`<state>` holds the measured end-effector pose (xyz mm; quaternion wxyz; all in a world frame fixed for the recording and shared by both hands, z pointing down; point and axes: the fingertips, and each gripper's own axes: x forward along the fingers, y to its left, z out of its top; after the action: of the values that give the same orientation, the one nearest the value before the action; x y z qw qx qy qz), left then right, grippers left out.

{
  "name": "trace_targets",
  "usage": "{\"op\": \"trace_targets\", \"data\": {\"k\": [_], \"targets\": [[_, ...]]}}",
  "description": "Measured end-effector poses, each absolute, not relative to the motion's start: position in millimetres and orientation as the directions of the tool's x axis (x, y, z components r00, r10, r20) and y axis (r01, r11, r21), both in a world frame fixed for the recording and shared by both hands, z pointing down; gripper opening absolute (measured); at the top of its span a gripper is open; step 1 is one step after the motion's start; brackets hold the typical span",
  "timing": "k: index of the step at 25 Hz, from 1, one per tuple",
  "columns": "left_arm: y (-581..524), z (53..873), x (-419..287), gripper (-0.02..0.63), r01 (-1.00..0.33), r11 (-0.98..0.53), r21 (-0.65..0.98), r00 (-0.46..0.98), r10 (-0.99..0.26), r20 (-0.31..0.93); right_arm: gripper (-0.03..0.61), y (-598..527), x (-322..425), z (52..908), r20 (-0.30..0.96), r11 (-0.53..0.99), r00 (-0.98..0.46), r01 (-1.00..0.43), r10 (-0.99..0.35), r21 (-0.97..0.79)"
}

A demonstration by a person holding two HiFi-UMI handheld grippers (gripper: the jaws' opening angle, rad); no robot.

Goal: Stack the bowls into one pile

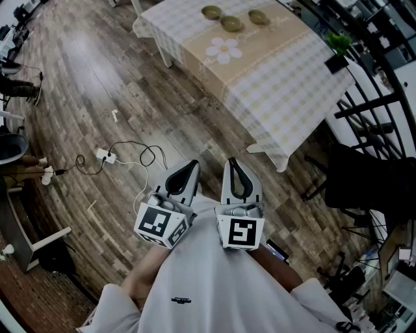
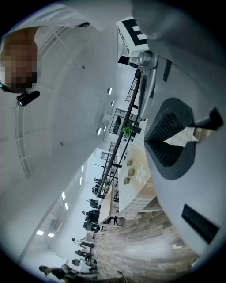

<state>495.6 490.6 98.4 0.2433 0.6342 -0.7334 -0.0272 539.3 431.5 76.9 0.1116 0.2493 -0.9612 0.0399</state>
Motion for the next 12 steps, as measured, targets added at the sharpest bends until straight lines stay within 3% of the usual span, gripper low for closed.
{"op": "trace_targets", "data": {"k": [7,12], "targets": [[447.6,114.9,588.1,0.017,-0.910,0.220,0.351,-0.115,-0.948,0.296,0.038,392.0,613.8,93.6,0.234,0.890,-0.870,-0.455,-0.434,-0.039],[443.7,113.2,596.1,0.017,-0.911,0.245,0.331,-0.144,-0.943,0.301,0.038,381.8,629.8,105.1,0.259,0.895,-0.879,-0.436,-0.401,-0.093]]}}
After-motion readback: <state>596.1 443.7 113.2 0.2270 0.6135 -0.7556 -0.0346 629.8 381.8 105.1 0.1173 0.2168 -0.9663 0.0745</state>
